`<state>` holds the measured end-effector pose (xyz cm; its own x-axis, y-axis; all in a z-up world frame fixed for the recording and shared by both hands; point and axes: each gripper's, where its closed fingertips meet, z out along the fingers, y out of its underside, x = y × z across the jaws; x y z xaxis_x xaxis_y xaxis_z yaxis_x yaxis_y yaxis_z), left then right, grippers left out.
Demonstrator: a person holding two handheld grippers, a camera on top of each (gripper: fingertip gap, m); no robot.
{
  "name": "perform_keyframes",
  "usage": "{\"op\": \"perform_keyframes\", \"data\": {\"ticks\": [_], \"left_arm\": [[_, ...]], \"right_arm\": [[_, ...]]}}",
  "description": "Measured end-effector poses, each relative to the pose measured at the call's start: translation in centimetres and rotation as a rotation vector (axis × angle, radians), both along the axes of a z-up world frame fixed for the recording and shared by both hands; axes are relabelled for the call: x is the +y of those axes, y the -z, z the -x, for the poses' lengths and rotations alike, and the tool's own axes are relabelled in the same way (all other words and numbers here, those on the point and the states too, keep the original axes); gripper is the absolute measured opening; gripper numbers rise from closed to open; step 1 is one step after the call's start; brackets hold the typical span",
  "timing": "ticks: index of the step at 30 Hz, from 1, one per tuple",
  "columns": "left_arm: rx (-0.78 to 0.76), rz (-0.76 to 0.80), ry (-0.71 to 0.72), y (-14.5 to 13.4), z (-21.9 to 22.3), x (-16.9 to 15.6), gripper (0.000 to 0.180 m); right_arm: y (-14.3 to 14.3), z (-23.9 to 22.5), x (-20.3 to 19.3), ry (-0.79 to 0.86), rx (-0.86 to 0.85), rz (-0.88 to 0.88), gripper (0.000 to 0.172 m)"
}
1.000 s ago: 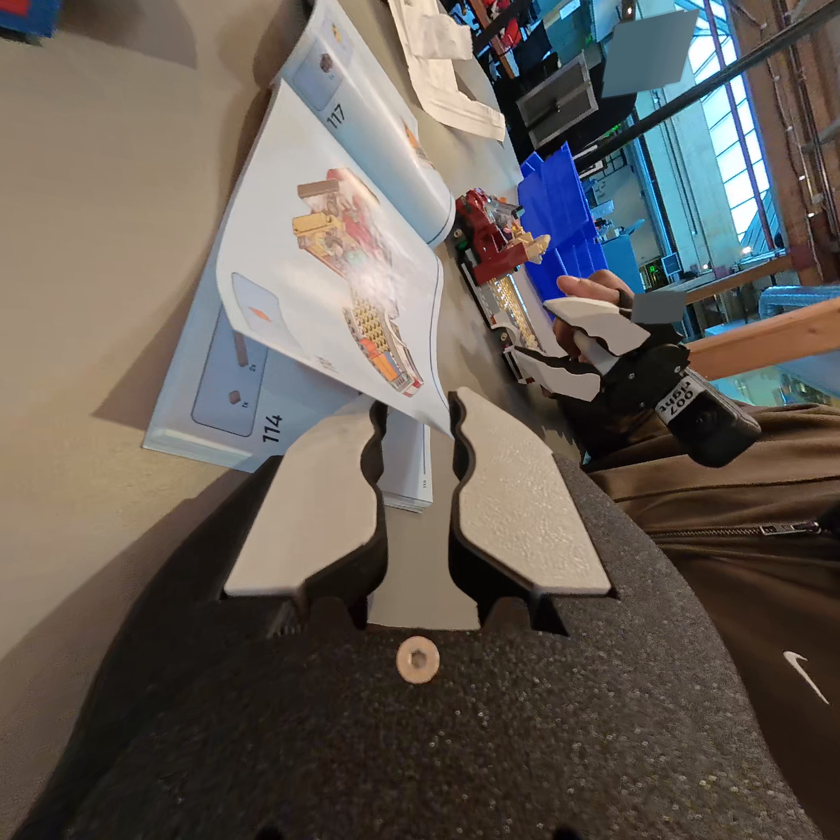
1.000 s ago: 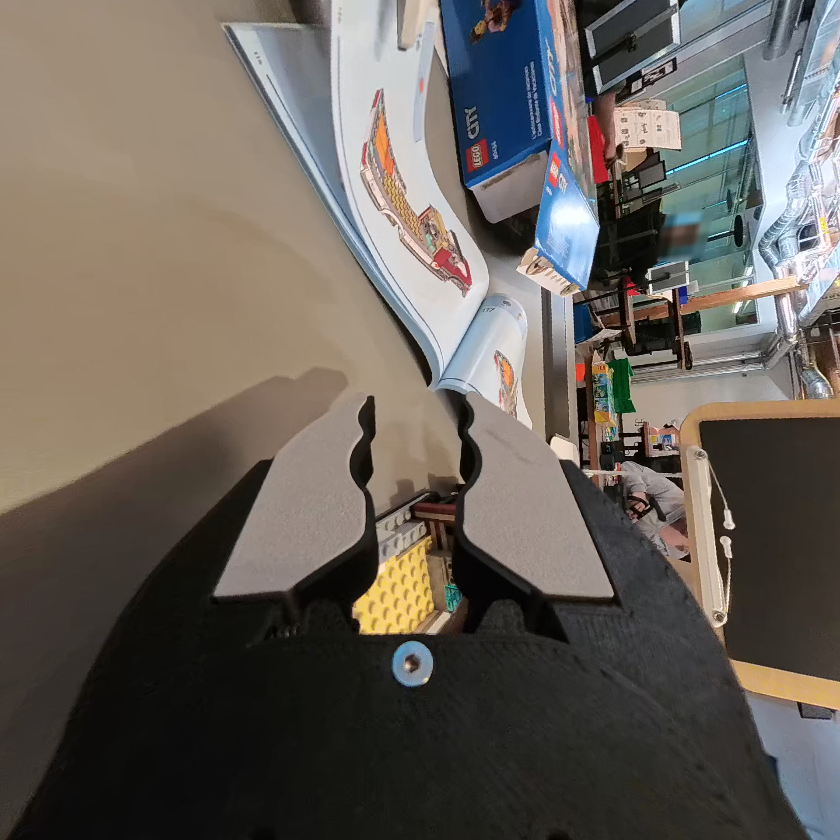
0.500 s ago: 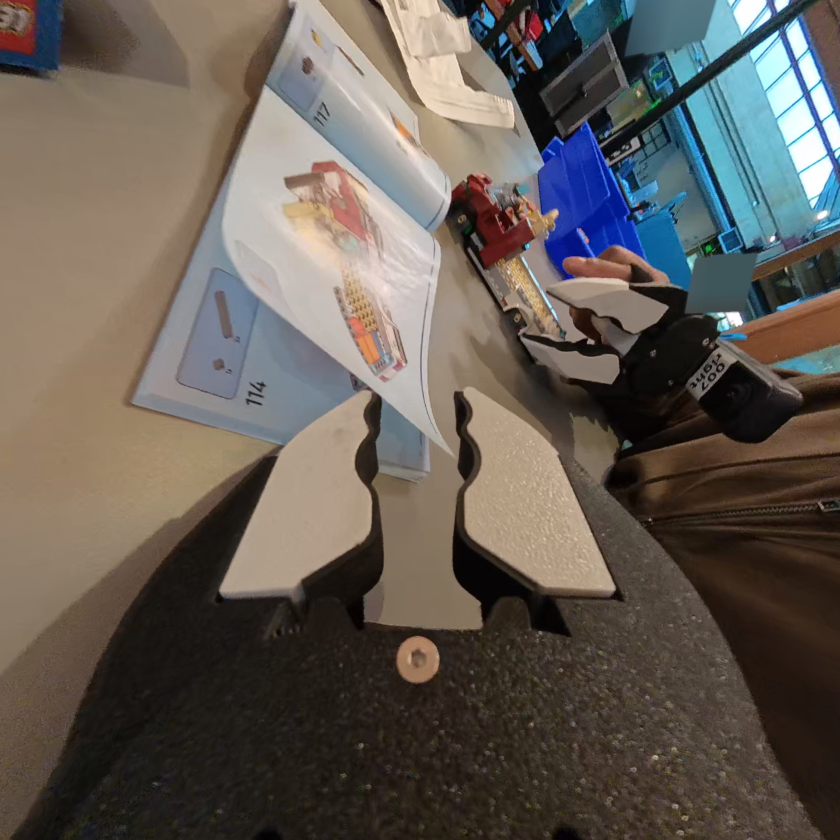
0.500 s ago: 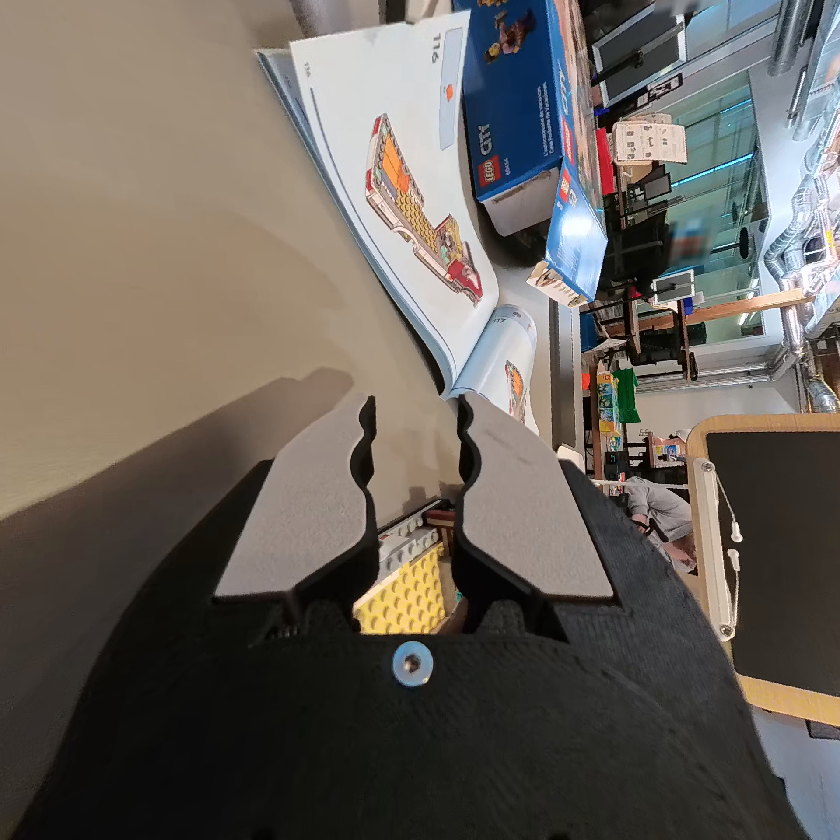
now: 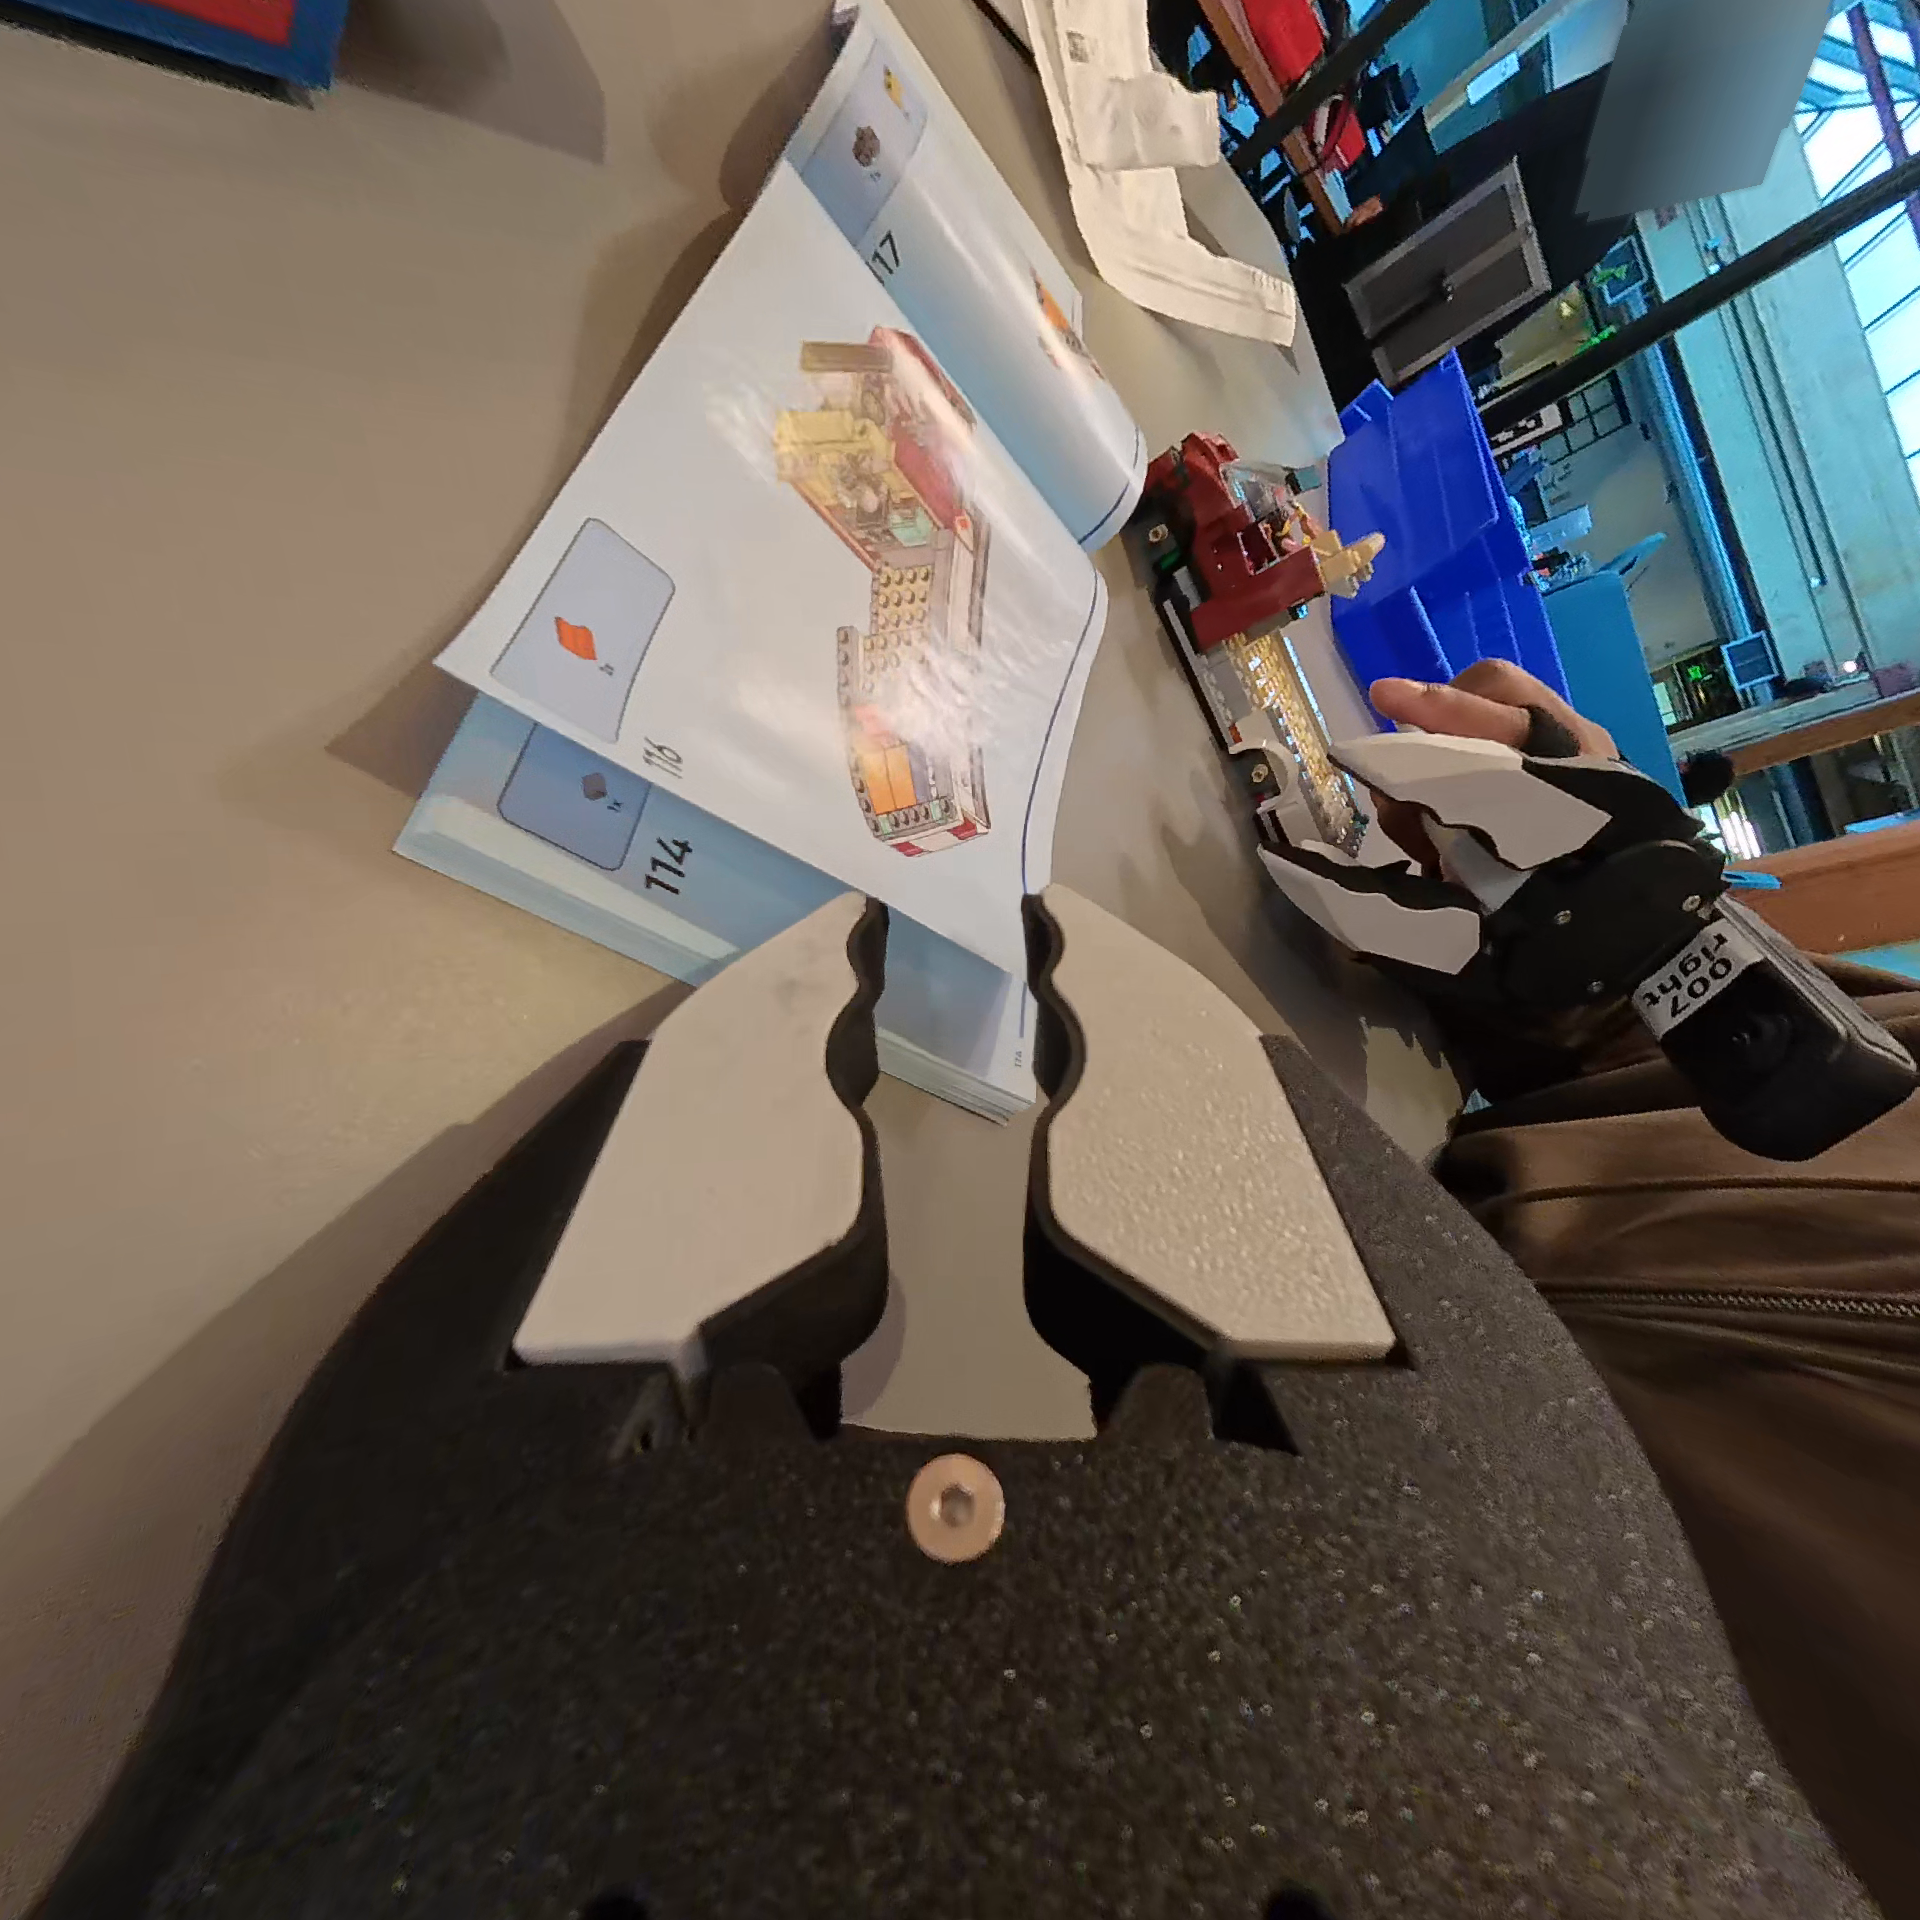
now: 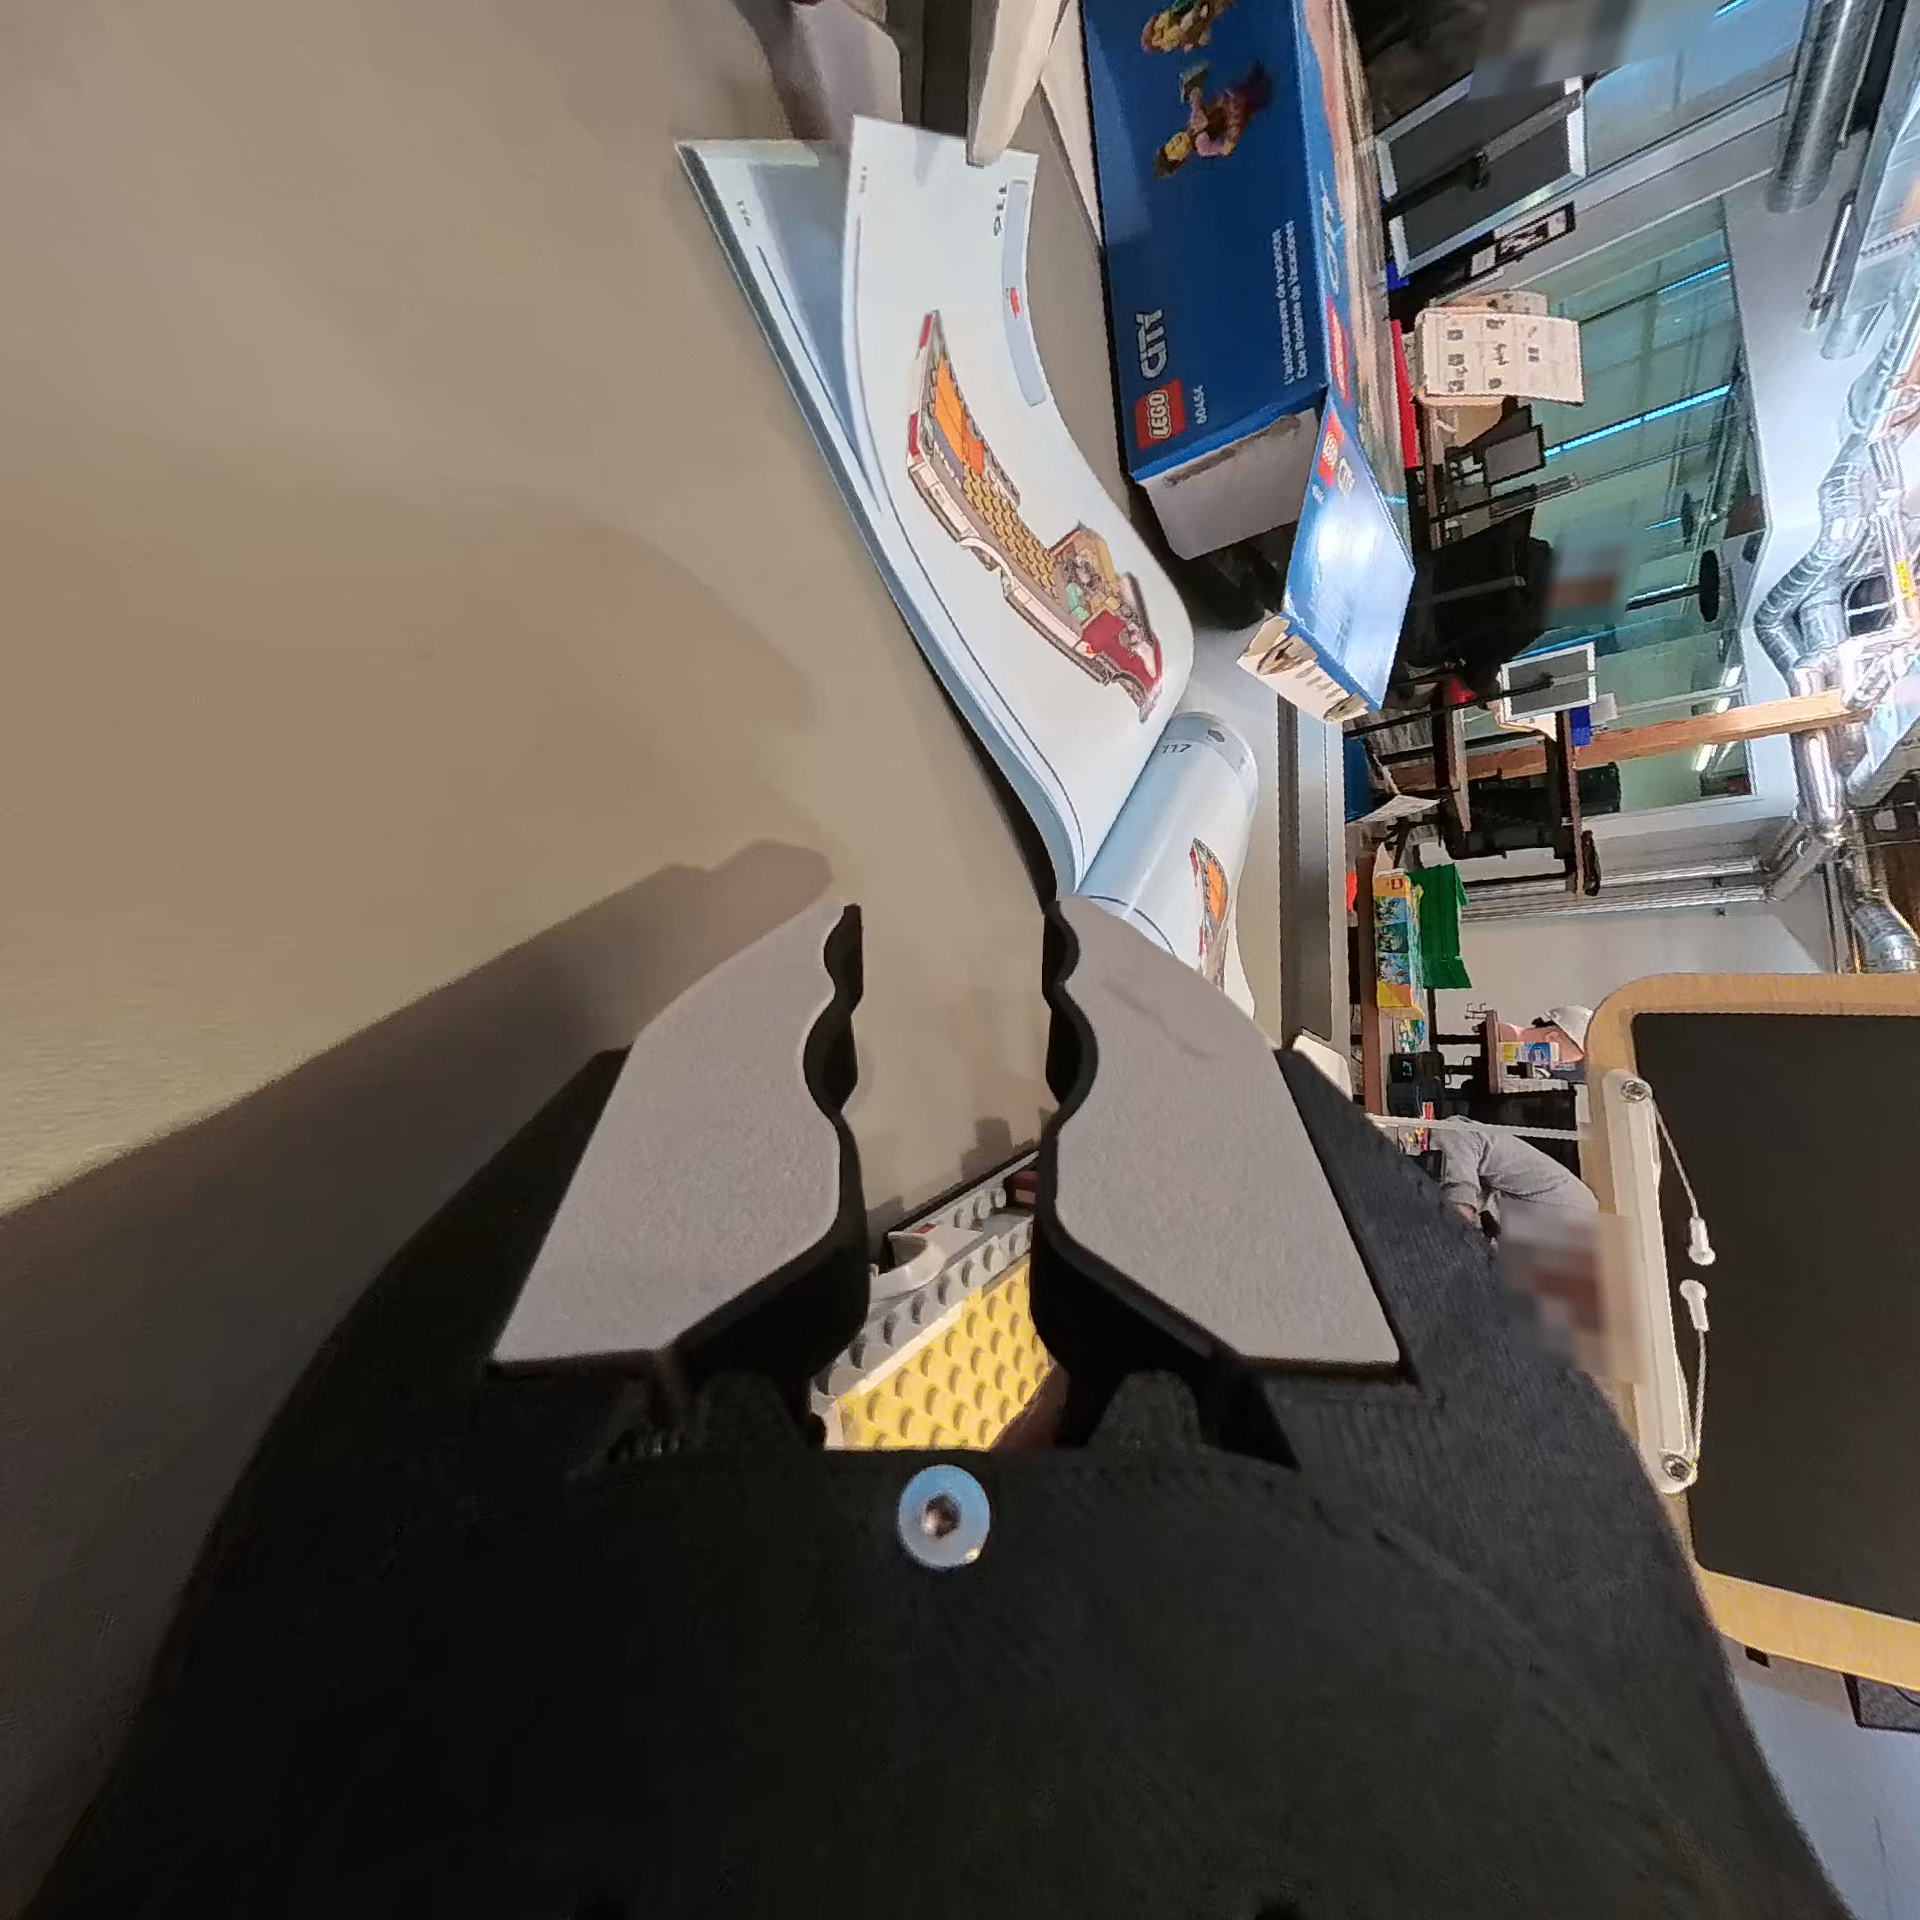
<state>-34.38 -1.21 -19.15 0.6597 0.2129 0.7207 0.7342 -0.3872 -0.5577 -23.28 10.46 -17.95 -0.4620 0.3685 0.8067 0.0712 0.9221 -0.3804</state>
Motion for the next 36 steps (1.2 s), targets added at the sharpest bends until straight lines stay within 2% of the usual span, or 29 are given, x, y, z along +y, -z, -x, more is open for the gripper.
{"op": "perform_keyframes", "data": {"ticks": [17, 27, 36], "left_arm": [[0.005, -0.043, -0.045, -0.5, 0.5, 0.2, 0.003], [0.013, -0.103, -0.055, -1.4, 0.2, 0.6, 0.002], [0.039, -0.154, -0.093, -2.2, 0.6, 0.8, 0.002]], "right_arm": [[-0.1, 0.7, -1.5, -0.022, 0.008, 0.031, 0.033], [-0.9, 2.5, -6.2, -0.088, 0.038, 0.101, 0.033], [-0.4, 5.6, -9.0, -0.010, 0.026, 0.215, 0.036]]}}
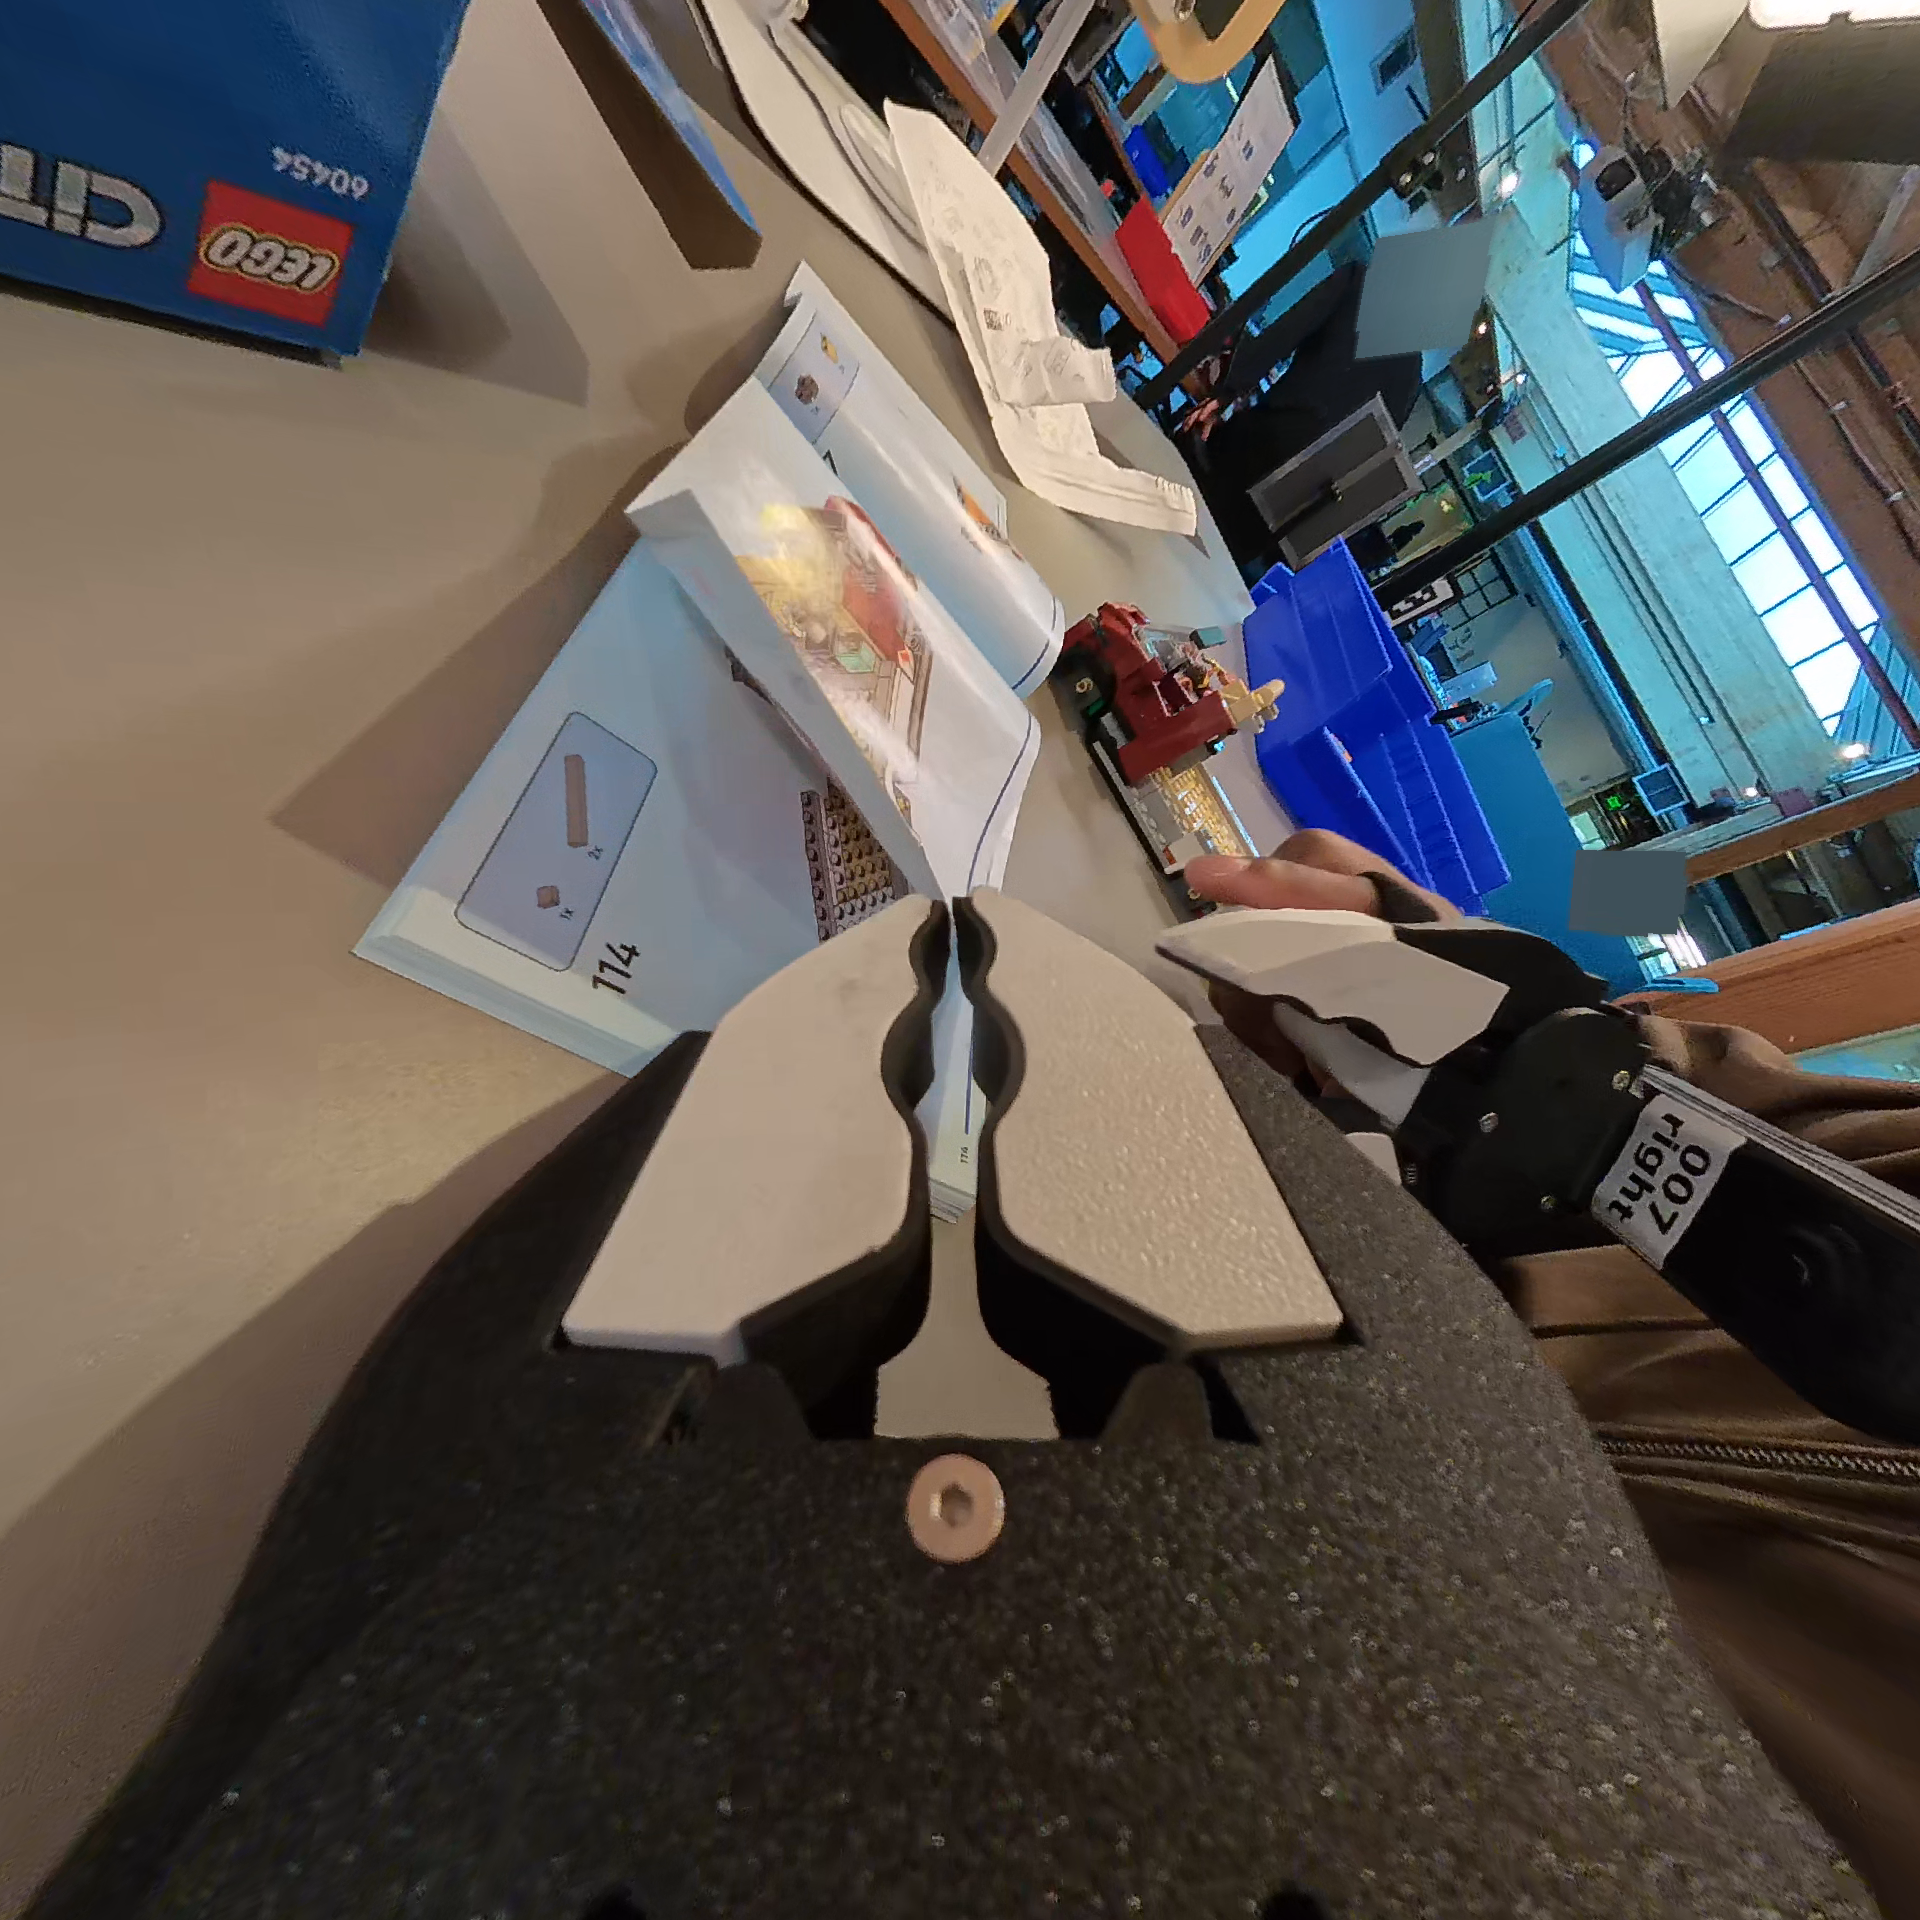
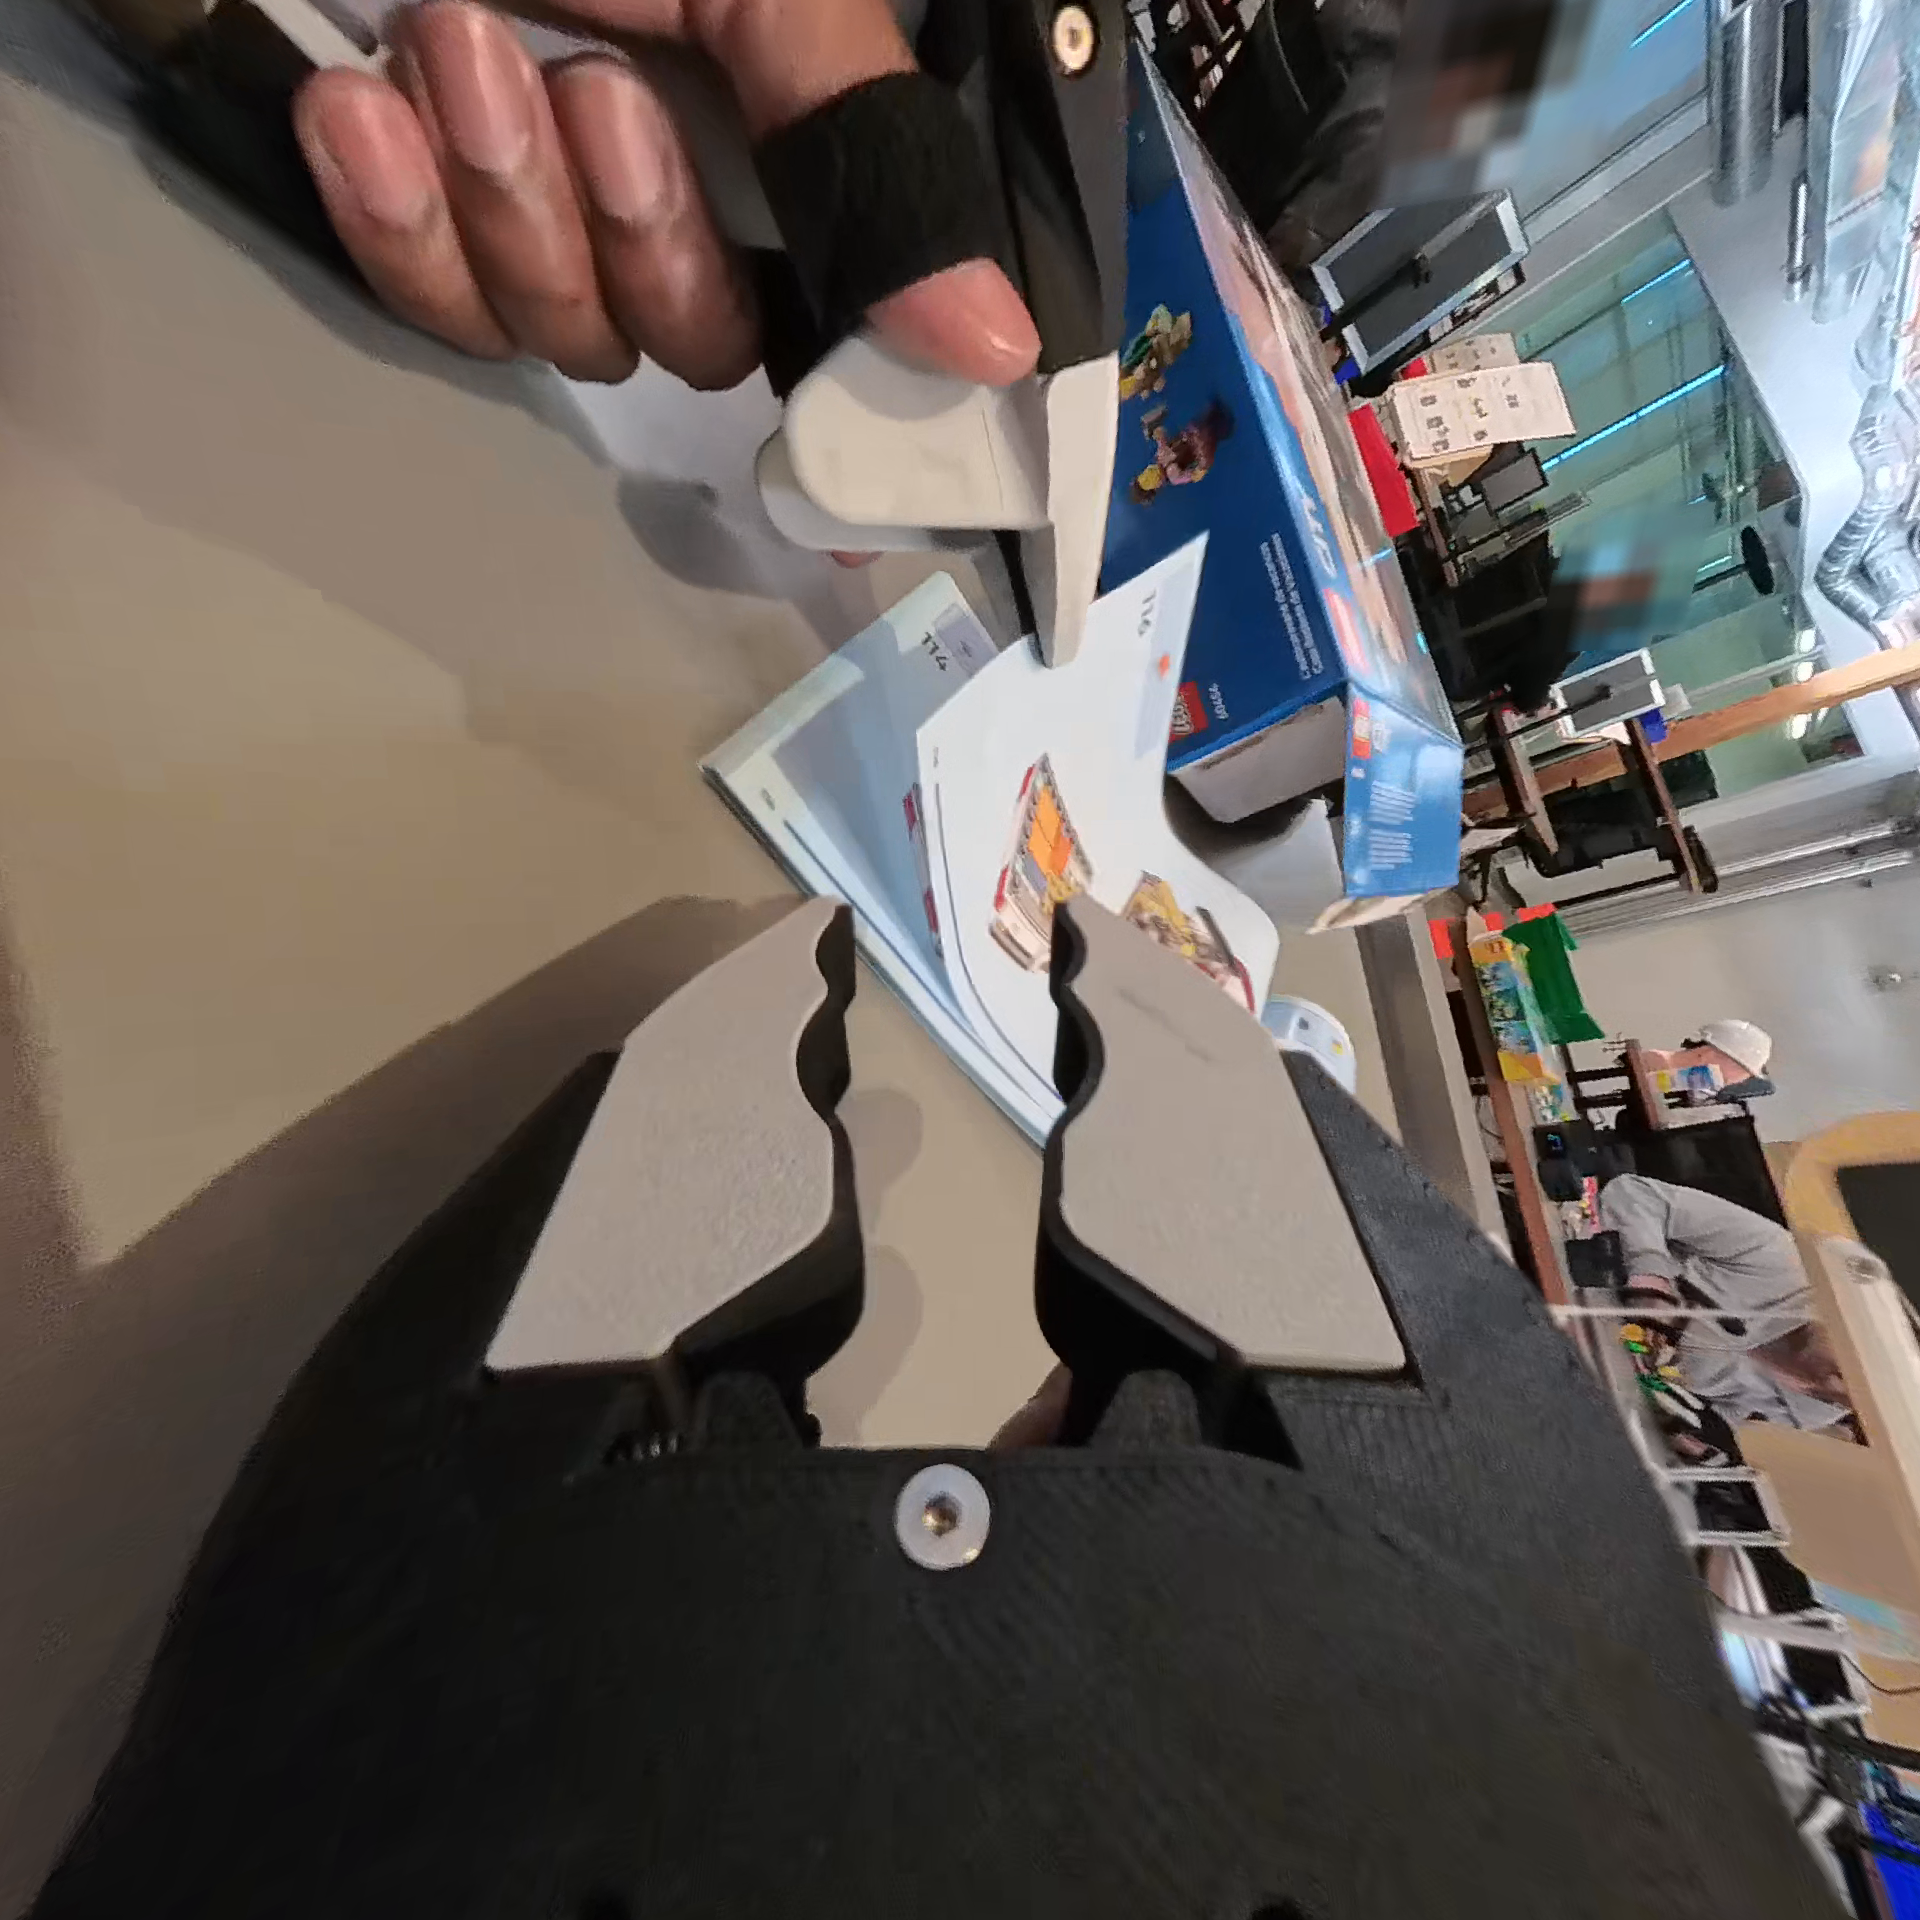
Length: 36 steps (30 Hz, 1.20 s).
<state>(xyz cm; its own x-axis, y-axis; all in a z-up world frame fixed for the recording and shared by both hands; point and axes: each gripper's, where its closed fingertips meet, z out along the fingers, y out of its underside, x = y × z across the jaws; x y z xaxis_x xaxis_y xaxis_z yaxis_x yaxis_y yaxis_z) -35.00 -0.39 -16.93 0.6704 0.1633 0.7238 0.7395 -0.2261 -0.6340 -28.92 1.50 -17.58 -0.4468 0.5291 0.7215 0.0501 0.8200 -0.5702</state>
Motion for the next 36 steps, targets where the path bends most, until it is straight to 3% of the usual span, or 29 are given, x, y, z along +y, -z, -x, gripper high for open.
{"op": "perform_keyframes", "data": {"ticks": [10, 36], "left_arm": [[0.039, -0.014, -0.021, -0.3, 0.1, -0.2, 0.001], [0.027, -0.012, -0.010, -0.1, 0.0, -0.2, 0.002]], "right_arm": [[1.2, 1.5, -0.6, 0.028, -0.008, 0.026, 0.037], [1.1, 1.5, -0.2, 0.048, 0.057, -0.019, 0.030]]}}
